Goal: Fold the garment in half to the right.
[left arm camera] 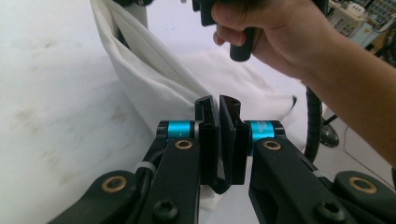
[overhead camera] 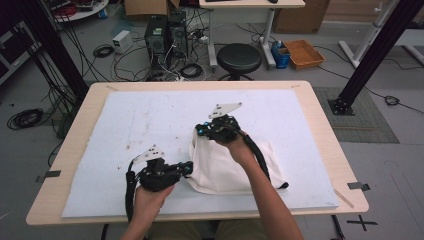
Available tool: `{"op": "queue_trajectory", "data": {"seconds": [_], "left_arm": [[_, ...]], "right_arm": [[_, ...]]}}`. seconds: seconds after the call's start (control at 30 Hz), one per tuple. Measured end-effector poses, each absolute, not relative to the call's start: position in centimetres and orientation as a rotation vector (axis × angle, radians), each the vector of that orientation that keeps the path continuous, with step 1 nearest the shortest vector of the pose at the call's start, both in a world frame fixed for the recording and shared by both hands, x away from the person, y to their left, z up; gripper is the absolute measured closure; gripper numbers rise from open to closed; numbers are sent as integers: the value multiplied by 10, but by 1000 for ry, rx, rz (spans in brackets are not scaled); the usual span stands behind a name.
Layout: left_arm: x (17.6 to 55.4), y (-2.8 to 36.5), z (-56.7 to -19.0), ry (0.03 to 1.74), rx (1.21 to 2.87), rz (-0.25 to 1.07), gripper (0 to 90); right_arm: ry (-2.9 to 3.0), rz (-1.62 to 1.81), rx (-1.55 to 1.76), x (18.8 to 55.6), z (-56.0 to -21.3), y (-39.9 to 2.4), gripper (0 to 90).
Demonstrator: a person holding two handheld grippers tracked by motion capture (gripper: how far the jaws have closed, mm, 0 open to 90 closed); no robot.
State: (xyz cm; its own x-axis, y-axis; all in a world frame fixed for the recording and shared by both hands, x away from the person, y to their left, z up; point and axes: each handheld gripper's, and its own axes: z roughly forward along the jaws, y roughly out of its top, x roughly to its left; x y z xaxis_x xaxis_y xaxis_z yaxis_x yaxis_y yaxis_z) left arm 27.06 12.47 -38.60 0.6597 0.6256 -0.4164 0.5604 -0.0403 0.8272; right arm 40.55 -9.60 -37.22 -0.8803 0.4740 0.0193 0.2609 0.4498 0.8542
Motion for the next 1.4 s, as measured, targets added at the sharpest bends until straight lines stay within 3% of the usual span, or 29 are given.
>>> {"op": "queue_trajectory", "data": {"seconds": [0.47,0.97,1.23,1.3,1.4], "left_arm": [[300,37,-388,864,1765,-24,861],[322,-36,-400,859,1827,-147,860],[332,-64,-409,854,1850,-115,855],[334,-66,-410,848,1832,-119,821],[337,-55,-403,858,1800,-64,619]], "right_arm": [[2371,1373,857,401,-387,-192,870],[2337,1251,986,398,-404,-249,870],[2298,1180,1041,400,-404,-261,847],[2260,1141,1094,400,-404,-264,763],[2208,1131,1157,395,-403,-272,644]]}}
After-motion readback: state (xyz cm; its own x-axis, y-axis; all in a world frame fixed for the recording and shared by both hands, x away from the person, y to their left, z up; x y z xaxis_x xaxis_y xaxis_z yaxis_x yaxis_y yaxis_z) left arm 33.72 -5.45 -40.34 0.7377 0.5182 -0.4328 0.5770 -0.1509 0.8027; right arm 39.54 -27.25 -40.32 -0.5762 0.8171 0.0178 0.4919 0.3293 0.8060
